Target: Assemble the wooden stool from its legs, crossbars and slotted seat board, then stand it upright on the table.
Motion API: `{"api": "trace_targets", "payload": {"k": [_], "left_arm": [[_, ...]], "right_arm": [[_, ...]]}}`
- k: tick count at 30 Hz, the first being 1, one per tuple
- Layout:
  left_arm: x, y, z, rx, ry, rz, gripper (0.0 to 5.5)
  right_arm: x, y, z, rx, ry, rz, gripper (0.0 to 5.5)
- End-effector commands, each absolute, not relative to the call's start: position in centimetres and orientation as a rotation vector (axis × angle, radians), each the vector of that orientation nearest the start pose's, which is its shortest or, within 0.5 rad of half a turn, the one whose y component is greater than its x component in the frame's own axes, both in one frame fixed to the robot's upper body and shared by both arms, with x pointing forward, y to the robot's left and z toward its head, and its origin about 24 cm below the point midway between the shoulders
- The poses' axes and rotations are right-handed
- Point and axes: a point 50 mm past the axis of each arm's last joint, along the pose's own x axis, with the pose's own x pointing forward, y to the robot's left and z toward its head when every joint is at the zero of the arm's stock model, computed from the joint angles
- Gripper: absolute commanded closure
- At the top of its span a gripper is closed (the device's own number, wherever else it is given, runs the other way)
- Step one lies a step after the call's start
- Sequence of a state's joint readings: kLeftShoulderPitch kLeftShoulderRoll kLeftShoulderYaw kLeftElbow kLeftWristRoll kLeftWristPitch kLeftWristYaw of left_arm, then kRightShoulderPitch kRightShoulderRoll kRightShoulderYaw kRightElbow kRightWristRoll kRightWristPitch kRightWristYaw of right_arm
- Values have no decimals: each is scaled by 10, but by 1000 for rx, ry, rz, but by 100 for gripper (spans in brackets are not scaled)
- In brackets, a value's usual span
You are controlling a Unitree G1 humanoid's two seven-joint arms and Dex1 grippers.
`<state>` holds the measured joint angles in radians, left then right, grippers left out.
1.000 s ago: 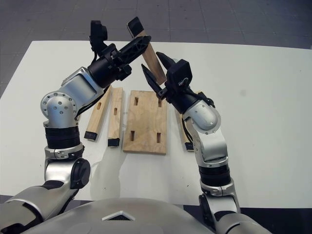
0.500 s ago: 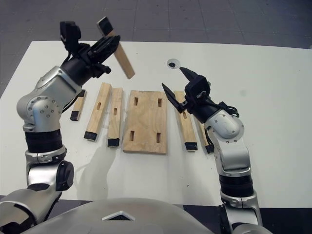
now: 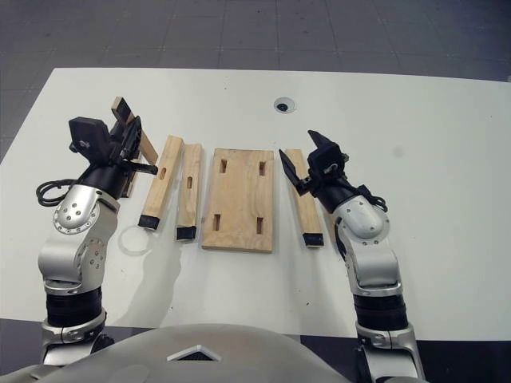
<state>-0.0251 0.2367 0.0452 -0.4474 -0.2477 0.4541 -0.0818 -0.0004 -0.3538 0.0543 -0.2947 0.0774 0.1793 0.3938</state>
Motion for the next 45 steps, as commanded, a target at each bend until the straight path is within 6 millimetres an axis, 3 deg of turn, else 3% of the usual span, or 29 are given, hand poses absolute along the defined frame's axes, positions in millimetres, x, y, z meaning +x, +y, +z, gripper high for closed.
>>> {"api": "trace_targets", "payload": {"k": [1,8,17,45], "left_arm": [[241,182,103,11,0,-124,508],[244,190,85,-15,21,-90,508],[254,177,95,-64,-10,-113,508],[250,174,66,-56,65,-95,508]], "right_arm": [[239,-161,91,-292,-35,486,216],[237,-161,91,-292,-29,486,216],[238,-156,90,-298,-29,494,216],[239,-158,92,-299,-36,496,216]]}}
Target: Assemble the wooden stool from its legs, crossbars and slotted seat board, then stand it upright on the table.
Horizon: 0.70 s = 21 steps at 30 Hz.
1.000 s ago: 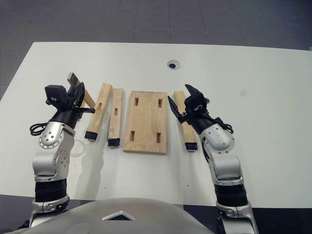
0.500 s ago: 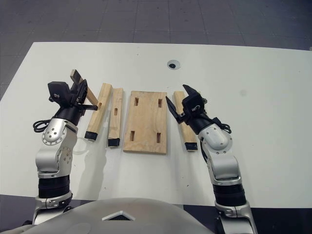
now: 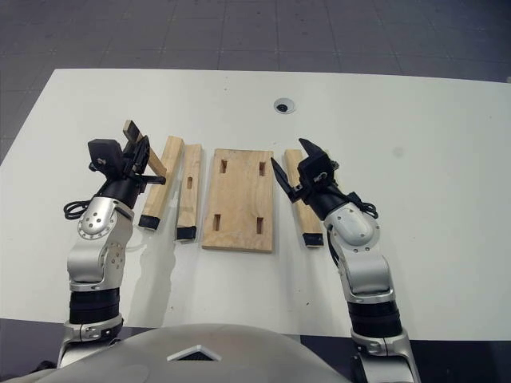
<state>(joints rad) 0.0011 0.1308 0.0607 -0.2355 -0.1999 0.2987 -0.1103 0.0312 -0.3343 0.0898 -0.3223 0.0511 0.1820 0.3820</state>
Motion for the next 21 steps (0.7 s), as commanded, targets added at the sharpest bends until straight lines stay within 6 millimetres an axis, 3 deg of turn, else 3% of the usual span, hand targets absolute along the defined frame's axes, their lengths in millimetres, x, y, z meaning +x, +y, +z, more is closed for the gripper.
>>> {"api": "trace_targets", "payload": {"k": [1,6,21], "left_arm": [[250,174,65,-50,67,-94,508],[249,169,56,-60,78,-81,508],[256,184,67,-45,40,-50,508]], "right_arm": [[239,-158,93,-299,-36,497,216],[238,-157,93,-295,-37,498,216],[236,-156,92,-292,-24,504,216]]}}
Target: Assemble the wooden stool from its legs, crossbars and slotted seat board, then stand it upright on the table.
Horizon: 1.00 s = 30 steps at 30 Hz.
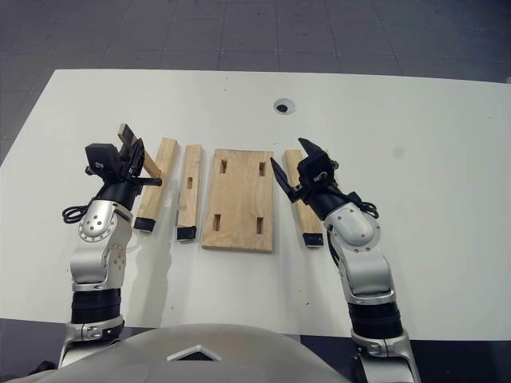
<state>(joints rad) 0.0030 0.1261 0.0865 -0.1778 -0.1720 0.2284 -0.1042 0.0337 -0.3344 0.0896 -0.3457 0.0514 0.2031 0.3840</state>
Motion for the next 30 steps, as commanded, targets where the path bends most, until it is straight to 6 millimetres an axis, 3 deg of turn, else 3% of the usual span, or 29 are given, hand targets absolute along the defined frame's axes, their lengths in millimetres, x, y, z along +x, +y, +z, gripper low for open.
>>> {"api": "trace_targets", "payload": {"k": [1,15,25,30], "left_arm": [[256,184,68,-49,36,-50,508],[245,189,44,-41,135,-34,508],[221,193,-5,-1,324,-27,508],[212,200,-7,10,281,3,508]], "right_arm": [[236,-156,92,-292,-24,504,216],[236,-158,92,-295,-21,497,216],[240,-161,94,-305,-27,494,216],[240,-161,95,-306,-27,495,216]]}}
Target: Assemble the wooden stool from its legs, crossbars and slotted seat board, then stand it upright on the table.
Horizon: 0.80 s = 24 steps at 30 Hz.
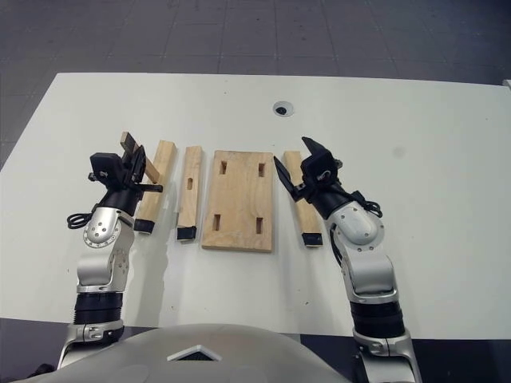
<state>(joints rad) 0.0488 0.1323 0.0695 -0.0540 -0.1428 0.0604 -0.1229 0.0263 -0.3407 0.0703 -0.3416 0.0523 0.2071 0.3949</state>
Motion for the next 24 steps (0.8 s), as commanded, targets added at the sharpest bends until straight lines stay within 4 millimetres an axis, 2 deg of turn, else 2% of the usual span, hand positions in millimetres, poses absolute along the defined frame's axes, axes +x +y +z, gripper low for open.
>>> {"api": "trace_targets", "payload": {"k": [1,5,11,20,24], "left_arm": [[211,200,-6,7,269,4,508],[210,197,-4,1,246,-9,508],[219,197,5,0,195,-32,508],[246,199,15,3,124,-33,508],[250,199,18,9,115,-41,508]], "right_arm": [[240,-161,94,-305,-27,495,216],[241,-161,95,-305,-29,495,216],[242,-160,96,-305,-31,498,216],[244,-158,97,-303,-37,501,216],[244,-157,98,-301,-38,501,216]]}}
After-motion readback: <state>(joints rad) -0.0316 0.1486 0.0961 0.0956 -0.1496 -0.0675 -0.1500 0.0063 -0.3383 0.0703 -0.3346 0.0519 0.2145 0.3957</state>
